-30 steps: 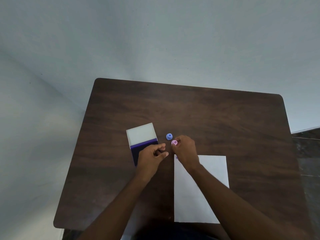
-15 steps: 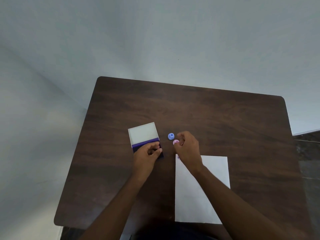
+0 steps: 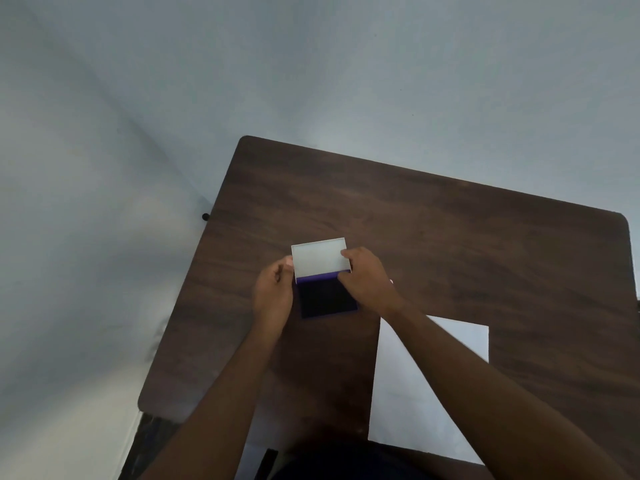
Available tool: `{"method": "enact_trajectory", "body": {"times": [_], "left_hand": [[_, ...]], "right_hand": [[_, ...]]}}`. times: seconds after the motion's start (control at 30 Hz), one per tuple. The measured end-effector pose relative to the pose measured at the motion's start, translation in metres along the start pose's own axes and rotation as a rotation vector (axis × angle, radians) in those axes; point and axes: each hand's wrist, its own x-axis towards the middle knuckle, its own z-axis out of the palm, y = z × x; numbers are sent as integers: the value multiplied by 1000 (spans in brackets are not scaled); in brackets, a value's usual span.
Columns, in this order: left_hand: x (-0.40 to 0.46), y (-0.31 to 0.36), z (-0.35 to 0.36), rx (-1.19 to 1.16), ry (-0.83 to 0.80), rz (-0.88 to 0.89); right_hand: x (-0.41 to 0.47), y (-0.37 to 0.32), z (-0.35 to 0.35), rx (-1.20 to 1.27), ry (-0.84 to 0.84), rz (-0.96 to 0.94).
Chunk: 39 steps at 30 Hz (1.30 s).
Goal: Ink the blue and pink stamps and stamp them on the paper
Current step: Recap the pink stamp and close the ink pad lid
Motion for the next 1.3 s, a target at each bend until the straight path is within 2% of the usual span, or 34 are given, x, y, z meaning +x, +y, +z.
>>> {"method": "enact_trajectory", "body": {"times": [0.2,0.47,0.63,0.83,1.3], "left_hand": [[6,12,-5,-122,-5,-74],[15,8,-3,-211,-23,-134],[12,15,-6,-240,-92,-132],[9,11,-11,-253,-83,-98],[-14,1,-27,-241,-31,-29]], "right_hand": [[10,-13,2,45,111,62],[15,-10,-1,187,56,101],[17,-11,0,227,74,136],[16,-9,-6,296,130,166],[-15,-13,-14,272,233,182]]}}
